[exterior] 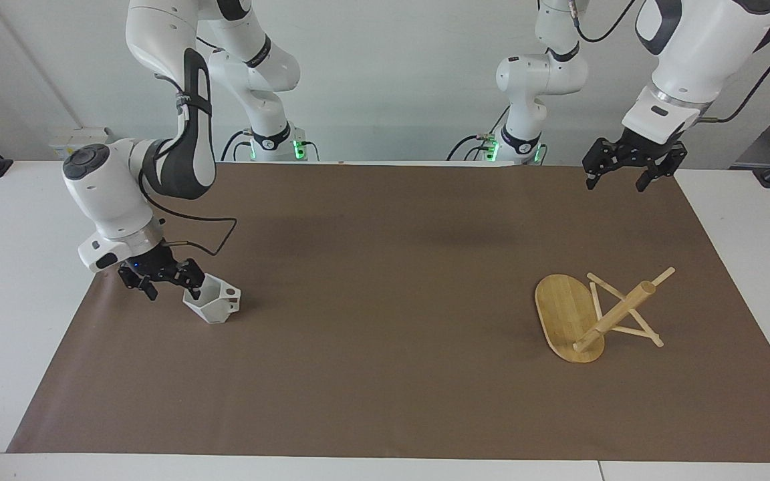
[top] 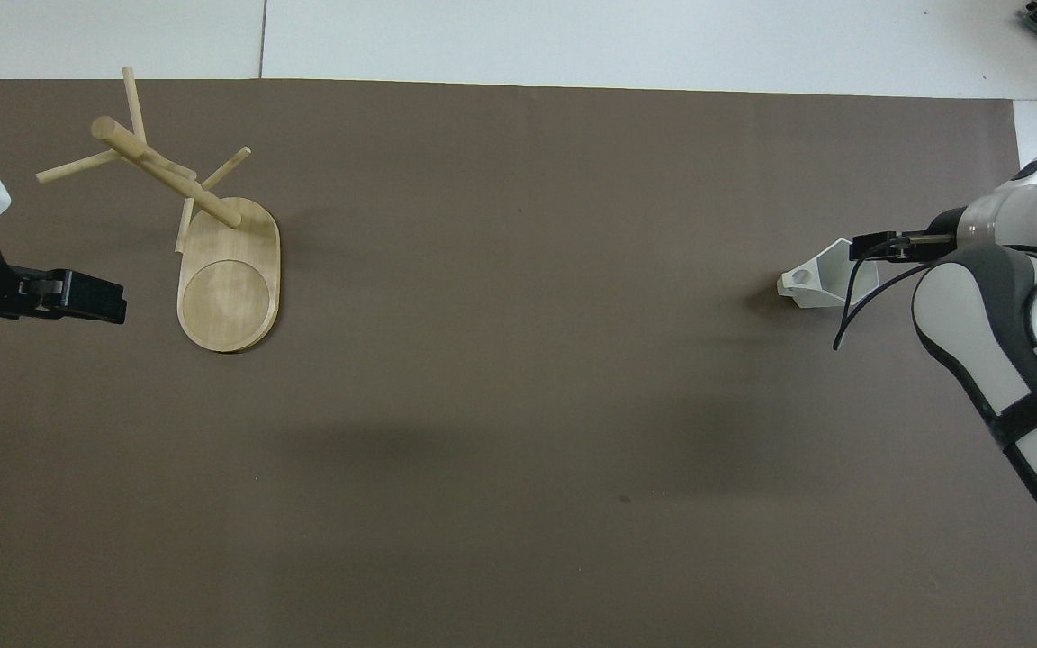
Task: Hang cup on rack
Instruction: 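Advance the left gripper toward the rack while the right gripper holds the cup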
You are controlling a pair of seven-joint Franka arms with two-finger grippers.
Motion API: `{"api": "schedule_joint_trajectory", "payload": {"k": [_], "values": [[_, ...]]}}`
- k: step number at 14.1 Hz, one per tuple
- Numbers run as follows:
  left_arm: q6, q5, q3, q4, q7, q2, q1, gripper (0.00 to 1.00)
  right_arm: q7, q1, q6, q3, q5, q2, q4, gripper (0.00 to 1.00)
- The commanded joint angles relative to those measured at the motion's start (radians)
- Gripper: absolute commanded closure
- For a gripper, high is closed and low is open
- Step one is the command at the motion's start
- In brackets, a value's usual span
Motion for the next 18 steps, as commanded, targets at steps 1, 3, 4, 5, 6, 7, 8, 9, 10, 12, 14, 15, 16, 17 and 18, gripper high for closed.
{"api": "schedule_joint_trajectory", "payload": {"k": [1, 3, 4, 5, 6, 7, 8, 9, 10, 12, 14, 15, 16, 17, 18], "values": [[0.068, 0.001, 0.006, -0.1, -0.036, -0.06, -0.003, 0.0, -0.03, -0.009, -0.004, 0.008, 0.012, -0.024, -0.039, 0.0], [0.094, -0.029, 0.006, -0.146, -0.105, -0.08, -0.002, 0.0, -0.05, -0.009, -0.003, 0.008, 0.011, -0.034, -0.065, 0.0], [0.093, -0.032, 0.006, -0.154, -0.16, -0.082, -0.003, 0.0, -0.05, -0.009, -0.001, 0.008, 0.011, -0.039, -0.075, 0.0], [0.087, -0.037, 0.006, -0.163, -0.216, -0.083, -0.003, 0.0, -0.05, -0.009, -0.001, 0.008, 0.011, -0.041, -0.077, 0.0], [0.088, -0.063, 0.006, -0.18, -0.267, -0.089, 0.001, 0.0, -0.049, -0.009, -0.001, 0.008, 0.012, -0.041, -0.077, 0.0], [0.094, -0.098, 0.007, -0.199, -0.307, -0.103, 0.006, 0.0, -0.047, -0.009, -0.001, 0.008, 0.012, -0.041, -0.078, 0.0], [0.099, -0.106, 0.007, -0.214, -0.341, -0.111, 0.006, 0.0, -0.046, -0.009, 0.0, 0.008, 0.012, -0.041, -0.078, 0.0], [0.114, -0.106, 0.007, -0.231, -0.387, -0.119, -0.003, 0.0, -0.038, -0.009, 0.0, 0.008, 0.012, -0.041, -0.078, 0.0], [0.155, -0.105, 0.007, -0.245, -0.451, -0.123, -0.009, 0.0, -0.038, -0.009, 0.0, 0.008, 0.012, -0.041, -0.082, 0.0], [0.197, -0.108, 0.006, -0.248, -0.545, -0.122, -0.009, 0.0, -0.035, -0.009, 0.0, 0.008, 0.012, -0.044, -0.092, 0.0], [0.193, -0.137, 0.006, -0.248, -0.603, -0.122, -0.009, 0.0, -0.013, -0.009, 0.003, 0.008, 0.012, -0.047, -0.104, 0.0], [0.197, -0.161, 0.006, -0.246, -0.654, -0.12, -0.006, 0.0, 0.005, -0.009, 0.002, 0.008, 0.012, -0.048, -0.111, 0.0], [0.205, -0.184, 0.007, -0.246, -0.72, -0.12, -0.005, 0.0, 0.023, -0.009, 0.002, 0.008, 0.012, -0.05, -0.114, 0.0], [0.211, -0.198, 0.006, -0.248, -0.77, -0.12, -0.005, 0.0, 0.034, -0.009, 0.002, 0.008, 0.012, -0.05, -0.117, 0.02], [0.21, -0.222, 0.006, -0.252, -0.806, -0.123, -0.009, 0.0, 0.039, -0.009, 0.002, 0.008, 0.012, -0.05, -0.117, 0.05]]}}
